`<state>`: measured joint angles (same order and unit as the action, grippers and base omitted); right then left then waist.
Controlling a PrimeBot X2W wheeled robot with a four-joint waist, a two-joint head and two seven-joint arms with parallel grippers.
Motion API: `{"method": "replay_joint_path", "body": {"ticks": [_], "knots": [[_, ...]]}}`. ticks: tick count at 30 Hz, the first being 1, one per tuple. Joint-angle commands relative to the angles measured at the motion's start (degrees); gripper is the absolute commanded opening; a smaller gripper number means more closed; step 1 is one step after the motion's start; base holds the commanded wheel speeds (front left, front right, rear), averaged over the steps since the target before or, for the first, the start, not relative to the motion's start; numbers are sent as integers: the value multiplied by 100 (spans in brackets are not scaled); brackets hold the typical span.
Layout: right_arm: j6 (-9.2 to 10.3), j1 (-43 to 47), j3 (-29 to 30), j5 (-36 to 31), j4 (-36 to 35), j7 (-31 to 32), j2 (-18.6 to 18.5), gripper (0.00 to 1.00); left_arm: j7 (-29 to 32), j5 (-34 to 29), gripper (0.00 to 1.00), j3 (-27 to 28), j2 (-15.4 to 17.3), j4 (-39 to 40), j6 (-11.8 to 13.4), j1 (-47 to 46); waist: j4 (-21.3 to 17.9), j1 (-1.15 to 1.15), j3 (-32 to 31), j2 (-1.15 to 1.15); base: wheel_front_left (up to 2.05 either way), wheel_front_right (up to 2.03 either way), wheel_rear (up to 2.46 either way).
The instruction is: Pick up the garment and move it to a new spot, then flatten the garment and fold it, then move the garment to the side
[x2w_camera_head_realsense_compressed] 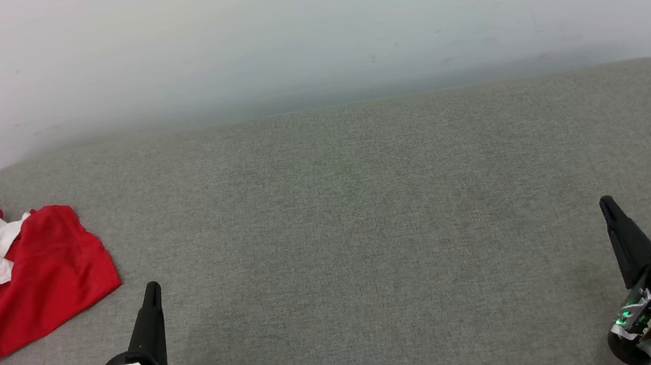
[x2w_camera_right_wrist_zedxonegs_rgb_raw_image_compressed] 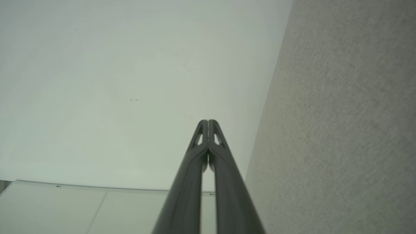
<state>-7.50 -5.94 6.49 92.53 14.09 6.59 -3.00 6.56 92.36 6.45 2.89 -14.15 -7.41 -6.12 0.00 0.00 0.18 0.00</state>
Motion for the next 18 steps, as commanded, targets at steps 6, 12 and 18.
{"method": "replay_joint_path", "body": {"ticks": [6,12,18], "knots": [[2,-70,-1,-25,5,1,20,0,10,12,0,19,-8,8,-29,-36,0,0,0,0,0,0,0],[2,-70,0,-25,5,1,20,0,10,12,0,18,-8,8,-29,-36,0,0,0,0,0,0,0],[2,-70,0,-25,5,1,20,0,10,12,0,19,-8,8,-29,-36,0,0,0,0,0,0,0]]}}
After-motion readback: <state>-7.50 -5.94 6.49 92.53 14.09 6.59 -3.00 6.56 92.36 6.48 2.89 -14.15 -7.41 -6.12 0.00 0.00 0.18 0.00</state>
